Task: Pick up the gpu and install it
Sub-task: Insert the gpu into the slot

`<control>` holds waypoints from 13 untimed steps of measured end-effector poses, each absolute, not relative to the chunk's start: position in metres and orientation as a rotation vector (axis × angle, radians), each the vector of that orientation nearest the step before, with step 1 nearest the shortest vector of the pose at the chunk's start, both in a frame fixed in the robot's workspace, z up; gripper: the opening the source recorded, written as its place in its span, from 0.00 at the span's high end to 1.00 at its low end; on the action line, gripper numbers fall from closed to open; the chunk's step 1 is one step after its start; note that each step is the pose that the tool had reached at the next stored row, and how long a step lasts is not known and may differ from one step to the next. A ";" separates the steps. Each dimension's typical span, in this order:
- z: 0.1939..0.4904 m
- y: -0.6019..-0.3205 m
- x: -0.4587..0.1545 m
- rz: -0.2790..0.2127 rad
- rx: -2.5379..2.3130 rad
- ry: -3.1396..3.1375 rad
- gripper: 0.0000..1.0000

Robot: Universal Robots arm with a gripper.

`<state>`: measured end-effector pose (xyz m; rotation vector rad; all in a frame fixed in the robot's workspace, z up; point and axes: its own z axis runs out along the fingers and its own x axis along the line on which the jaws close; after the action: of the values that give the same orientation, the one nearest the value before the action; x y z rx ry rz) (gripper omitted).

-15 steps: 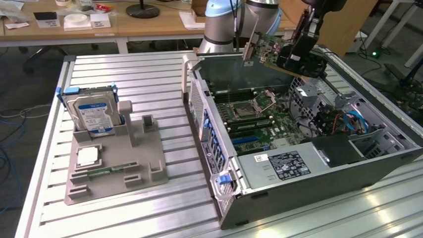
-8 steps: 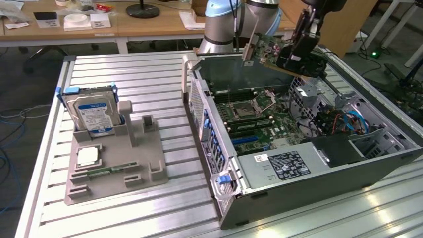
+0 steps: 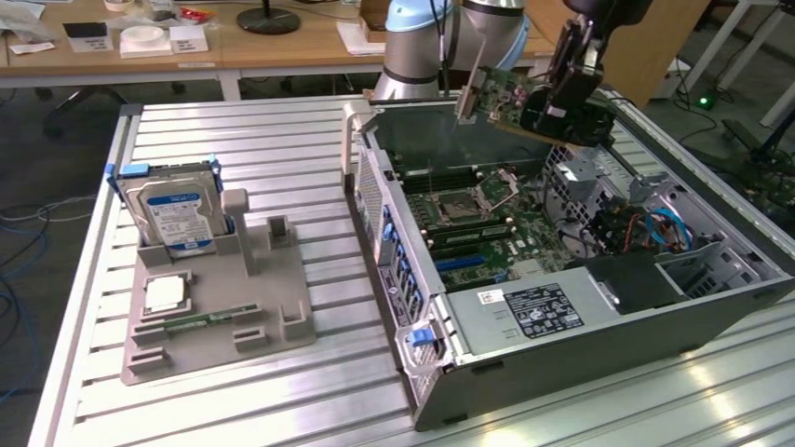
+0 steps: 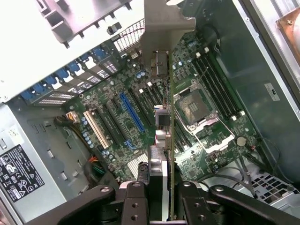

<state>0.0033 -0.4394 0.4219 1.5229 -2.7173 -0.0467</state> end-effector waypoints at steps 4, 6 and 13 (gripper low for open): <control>0.420 -0.439 0.003 -0.045 1.607 -2.669 0.72; 0.419 -0.439 0.003 -0.043 1.656 -2.639 0.72; 0.414 -0.439 0.003 -0.021 1.731 -2.615 0.72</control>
<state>0.0033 -0.4394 0.4142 1.7307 -2.6153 -0.0209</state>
